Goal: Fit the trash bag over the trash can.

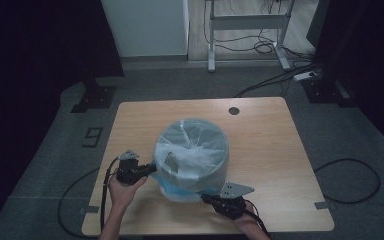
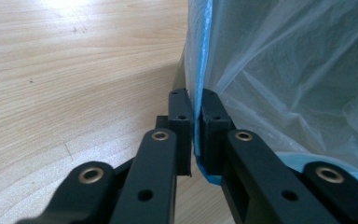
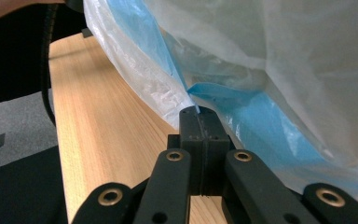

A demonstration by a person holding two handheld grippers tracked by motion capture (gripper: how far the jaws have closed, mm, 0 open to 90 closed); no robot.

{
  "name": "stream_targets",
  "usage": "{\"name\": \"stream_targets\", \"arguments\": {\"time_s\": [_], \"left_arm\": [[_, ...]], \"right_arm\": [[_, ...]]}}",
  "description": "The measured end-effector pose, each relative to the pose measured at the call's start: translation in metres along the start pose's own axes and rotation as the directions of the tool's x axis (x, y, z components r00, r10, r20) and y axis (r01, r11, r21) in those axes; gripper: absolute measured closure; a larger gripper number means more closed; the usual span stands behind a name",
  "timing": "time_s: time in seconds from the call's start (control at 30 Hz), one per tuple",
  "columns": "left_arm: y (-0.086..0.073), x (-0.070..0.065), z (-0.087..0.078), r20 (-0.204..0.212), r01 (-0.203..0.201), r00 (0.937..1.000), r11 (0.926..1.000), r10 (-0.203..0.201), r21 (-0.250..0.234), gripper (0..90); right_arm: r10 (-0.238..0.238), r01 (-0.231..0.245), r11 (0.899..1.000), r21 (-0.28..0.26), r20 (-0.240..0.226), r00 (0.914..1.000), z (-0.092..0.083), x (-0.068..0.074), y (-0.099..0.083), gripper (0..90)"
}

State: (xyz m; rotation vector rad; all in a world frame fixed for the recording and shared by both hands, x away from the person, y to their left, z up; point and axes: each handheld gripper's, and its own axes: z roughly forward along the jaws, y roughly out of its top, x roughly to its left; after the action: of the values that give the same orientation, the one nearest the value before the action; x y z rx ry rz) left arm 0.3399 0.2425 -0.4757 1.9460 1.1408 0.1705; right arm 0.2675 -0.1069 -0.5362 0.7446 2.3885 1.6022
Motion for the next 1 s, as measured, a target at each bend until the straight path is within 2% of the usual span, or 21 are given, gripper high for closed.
{"name": "stream_targets", "arguments": {"time_s": [0.07, 0.13, 0.2, 0.3, 0.47, 0.63, 0.73, 0.8, 1.0], "left_arm": [[0.0, 0.0, -0.003, -0.004, -0.009, 1.0, 0.9999, 0.009, -0.005, 78.9], [-0.001, -0.001, -0.011, -0.012, -0.032, 0.9994, 0.999, 0.032, -0.031, 63.3], [-0.004, -0.002, -0.021, -0.036, -0.061, 0.9976, 0.9964, 0.059, -0.059, 43.7], [-0.007, -0.002, -0.035, -0.066, -0.09, 0.9942, 0.993, 0.085, -0.076, 27.5], [-0.012, 0.001, -0.057, -0.045, -0.12, 0.9923, 0.9848, 0.115, -0.125, 21.0], [-0.016, 0.001, -0.071, 0.006, -0.15, 0.9882, 0.9747, 0.153, -0.166, 15.5], [-0.017, -0.001, -0.076, 0.016, -0.159, 0.9861, 0.9677, 0.166, -0.196, 13.1], [-0.016, -0.003, -0.076, 0.03, -0.164, 0.9843, 0.9658, 0.174, -0.201, 10.8], [-0.005, -0.011, -0.079, 0.037, -0.184, 0.9799, 0.9609, 0.196, -0.207, 9.9]], "right_arm": [[0.005, -0.005, 1.0, -0.01, -0.002, 1.0, -0.001, -0.001, -0.001, 88.9], [0.006, -0.006, 0.999, -0.04, -0.01, 0.9999, -0.005, 0.0, -0.002, 74.1], [-0.013, 0.014, 0.997, -0.075, 0.009, 0.9999, -0.011, 0.005, 0.0, 59.0], [-0.019, 0.02, 0.991, -0.131, 0.013, 0.9997, -0.022, 0.008, 0.004, 47.7], [0.02, -0.013, 0.979, -0.204, 0.032, 0.9993, -0.041, 0.006, 0.008, 40.9], [0.065, -0.051, 0.97, -0.237, 0.055, 0.9964, -0.058, -0.004, 0.006, 37.4], [0.074, -0.056, 0.971, -0.234, 0.069, 0.9949, -0.063, -0.008, 0.003, 37.3], [0.078, -0.059, 0.971, -0.233, 0.073, 0.9942, -0.064, -0.009, 0.003, 37.3], [0.087, -0.065, 0.973, -0.222, 0.088, 0.9923, -0.07, -0.011, 0.0, 37.5]]}}
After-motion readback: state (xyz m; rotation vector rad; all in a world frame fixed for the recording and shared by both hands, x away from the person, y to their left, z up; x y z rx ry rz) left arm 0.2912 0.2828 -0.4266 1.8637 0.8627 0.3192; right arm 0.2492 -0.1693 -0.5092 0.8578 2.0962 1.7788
